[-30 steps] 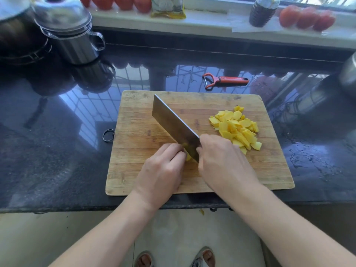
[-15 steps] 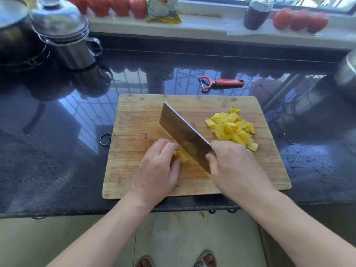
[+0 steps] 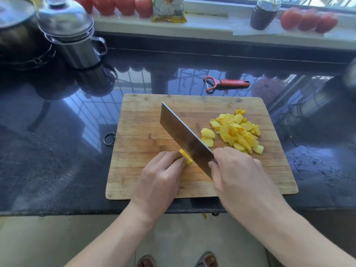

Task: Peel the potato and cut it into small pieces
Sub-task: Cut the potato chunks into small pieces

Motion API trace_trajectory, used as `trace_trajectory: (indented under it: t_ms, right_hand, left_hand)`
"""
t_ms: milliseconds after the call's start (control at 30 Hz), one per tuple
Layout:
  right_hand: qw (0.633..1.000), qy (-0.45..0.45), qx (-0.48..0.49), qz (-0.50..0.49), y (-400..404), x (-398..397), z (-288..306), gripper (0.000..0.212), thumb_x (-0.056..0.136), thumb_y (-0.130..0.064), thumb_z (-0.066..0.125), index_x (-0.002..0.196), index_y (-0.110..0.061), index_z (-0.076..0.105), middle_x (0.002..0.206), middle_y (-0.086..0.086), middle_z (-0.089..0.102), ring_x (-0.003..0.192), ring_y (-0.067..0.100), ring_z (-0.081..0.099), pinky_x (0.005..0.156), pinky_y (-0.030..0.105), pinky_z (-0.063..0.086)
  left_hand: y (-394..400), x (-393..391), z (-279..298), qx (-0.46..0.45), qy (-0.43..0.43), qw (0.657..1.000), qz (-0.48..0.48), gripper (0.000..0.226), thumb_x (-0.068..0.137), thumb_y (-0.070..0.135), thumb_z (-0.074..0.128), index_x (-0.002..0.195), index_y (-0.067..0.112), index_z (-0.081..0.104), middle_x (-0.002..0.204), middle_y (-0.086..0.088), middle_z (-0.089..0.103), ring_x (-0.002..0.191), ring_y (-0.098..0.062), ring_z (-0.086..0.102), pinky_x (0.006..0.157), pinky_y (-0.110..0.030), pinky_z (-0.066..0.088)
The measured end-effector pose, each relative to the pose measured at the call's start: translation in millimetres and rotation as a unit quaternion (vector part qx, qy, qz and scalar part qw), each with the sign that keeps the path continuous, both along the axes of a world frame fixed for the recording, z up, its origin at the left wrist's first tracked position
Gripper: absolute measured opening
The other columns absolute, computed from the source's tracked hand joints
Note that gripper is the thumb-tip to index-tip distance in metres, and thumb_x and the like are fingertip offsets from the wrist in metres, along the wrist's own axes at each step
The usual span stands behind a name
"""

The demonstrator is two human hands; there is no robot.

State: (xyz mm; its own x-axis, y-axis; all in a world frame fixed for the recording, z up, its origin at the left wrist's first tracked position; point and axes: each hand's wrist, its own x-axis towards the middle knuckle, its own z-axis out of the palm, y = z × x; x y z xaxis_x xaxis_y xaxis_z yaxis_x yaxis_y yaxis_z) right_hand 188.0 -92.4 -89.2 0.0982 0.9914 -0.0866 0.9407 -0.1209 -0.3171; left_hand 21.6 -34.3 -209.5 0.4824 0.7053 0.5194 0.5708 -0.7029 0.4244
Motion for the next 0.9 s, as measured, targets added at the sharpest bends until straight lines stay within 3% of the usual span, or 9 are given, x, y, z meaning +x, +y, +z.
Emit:
trace_trajectory:
  t_ms: [100,333,600,667,767,900]
  right_hand:
    - [1.000,-0.011,-0.021,-0.010,-2.0,-5.7,3.6,0.024,0.102,-0.028,0.043,0.079,-0.027,0.038,0.077,-0.008,0.044,0.067,0.024,0.050,0.053,0.037,0.034]
    - [0.998,-0.034,-0.049,-0.019,-3.8,-11.5,10.1,0.021,0.101,-0.026,0.044,0.081,-0.029,0.038,0.079,-0.007,0.045,0.069,0.024,0.054,0.061,0.043,0.050]
    - [0.992,-0.069,-0.096,-0.031,-12.4,-21.8,20.5,0.024,0.105,-0.025,0.036,0.083,-0.031,0.028,0.084,-0.006,0.038,0.059,0.017,0.031,0.060,0.037,0.034]
    - [0.991,-0.074,-0.107,-0.032,-11.6,-25.6,21.5,0.022,0.105,-0.024,0.035,0.085,-0.030,0.029,0.085,-0.006,0.037,0.062,0.020,0.034,0.059,0.037,0.032]
    - [0.991,-0.080,-0.104,-0.024,-0.1,-29.7,14.0,0.020,0.105,-0.020,0.035,0.087,-0.029,0.031,0.084,-0.005,0.034,0.076,0.027,0.054,0.050,0.034,0.023]
    - [0.995,-0.048,-0.081,-0.018,24.4,-32.9,-3.8,0.016,0.104,-0.019,0.037,0.090,-0.026,0.037,0.092,-0.003,0.044,0.088,0.036,0.059,0.060,0.038,0.028]
  left_hand:
    - [0.6,-0.3,-1.4,0.004,0.006,1.000,0.000,0.013,0.094,-0.005,0.071,0.103,0.002,0.076,0.106,-0.010,0.073,0.093,-0.026,0.067,0.086,-0.037,0.058]
    - [1.0,0.5,-1.5,0.016,0.018,1.000,0.002,0.013,0.095,-0.004,0.069,0.105,0.003,0.074,0.106,-0.010,0.072,0.090,-0.028,0.067,0.080,-0.042,0.058]
    - [1.8,0.0,-4.2,0.024,0.016,1.000,0.002,0.015,0.093,-0.005,0.070,0.104,0.003,0.075,0.106,-0.010,0.073,0.089,-0.030,0.068,0.078,-0.044,0.058]
    - [1.8,0.2,-4.2,0.022,0.015,1.000,0.004,0.015,0.092,-0.005,0.071,0.104,0.004,0.075,0.105,-0.010,0.073,0.089,-0.029,0.067,0.078,-0.044,0.058]
    - [2.5,0.3,-4.2,0.017,0.019,1.000,0.002,0.017,0.090,-0.007,0.070,0.102,0.004,0.075,0.104,-0.010,0.072,0.089,-0.030,0.067,0.078,-0.044,0.058]
    - [3.1,0.4,-4.2,0.011,0.018,1.000,-0.001,0.016,0.093,-0.006,0.065,0.101,0.005,0.075,0.103,-0.009,0.072,0.089,-0.030,0.067,0.078,-0.044,0.058]
